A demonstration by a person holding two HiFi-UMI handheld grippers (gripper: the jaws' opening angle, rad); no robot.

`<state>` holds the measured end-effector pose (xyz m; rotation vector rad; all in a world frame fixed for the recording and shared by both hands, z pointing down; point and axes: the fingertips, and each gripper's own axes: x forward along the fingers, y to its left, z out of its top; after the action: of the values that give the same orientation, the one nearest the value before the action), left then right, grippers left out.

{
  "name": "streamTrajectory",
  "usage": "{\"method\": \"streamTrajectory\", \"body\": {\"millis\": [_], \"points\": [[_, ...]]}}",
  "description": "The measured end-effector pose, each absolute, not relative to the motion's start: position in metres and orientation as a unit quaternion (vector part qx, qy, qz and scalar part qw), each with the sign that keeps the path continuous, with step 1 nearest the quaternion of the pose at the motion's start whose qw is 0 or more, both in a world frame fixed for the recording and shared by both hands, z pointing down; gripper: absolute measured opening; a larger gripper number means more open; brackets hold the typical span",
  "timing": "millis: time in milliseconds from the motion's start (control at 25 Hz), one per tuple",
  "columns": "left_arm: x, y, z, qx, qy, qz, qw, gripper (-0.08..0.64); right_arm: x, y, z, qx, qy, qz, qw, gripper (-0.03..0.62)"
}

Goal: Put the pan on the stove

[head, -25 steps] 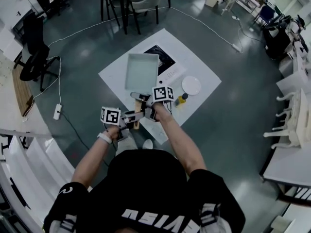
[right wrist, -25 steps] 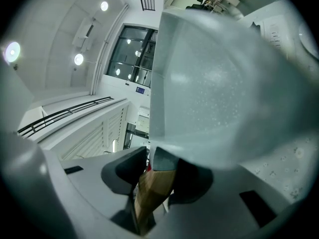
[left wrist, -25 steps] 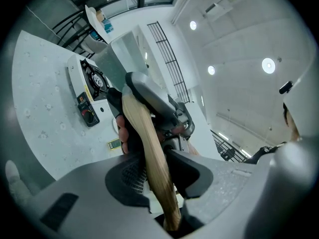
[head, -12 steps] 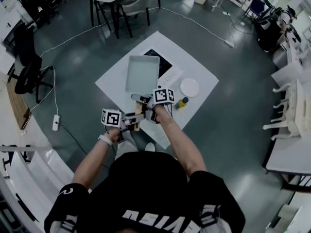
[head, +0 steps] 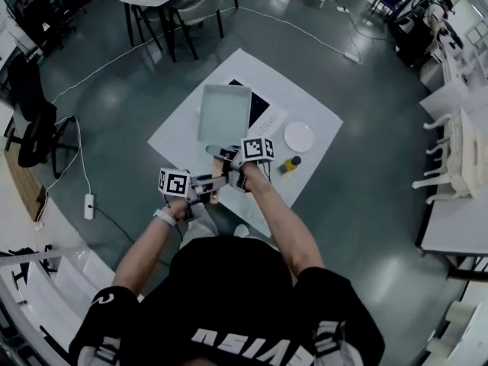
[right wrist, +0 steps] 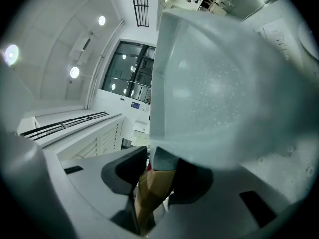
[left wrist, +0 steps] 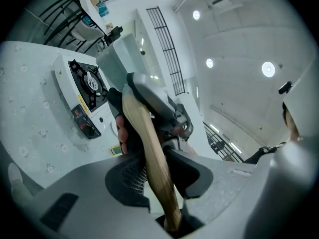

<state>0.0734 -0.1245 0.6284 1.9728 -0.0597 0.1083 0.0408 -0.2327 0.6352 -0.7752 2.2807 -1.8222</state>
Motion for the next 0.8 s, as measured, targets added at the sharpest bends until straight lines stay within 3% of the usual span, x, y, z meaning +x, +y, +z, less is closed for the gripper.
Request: {"method": "streamTrajectory", "body": {"millis": [800], "points": [[0.064, -0.201, 0.631, 0.824, 0.048, 0.078, 0.559, 0.099, 0.045, -0.315, 0.639, -0.308, 0.728, -0.602, 0.113, 0.129]]}}
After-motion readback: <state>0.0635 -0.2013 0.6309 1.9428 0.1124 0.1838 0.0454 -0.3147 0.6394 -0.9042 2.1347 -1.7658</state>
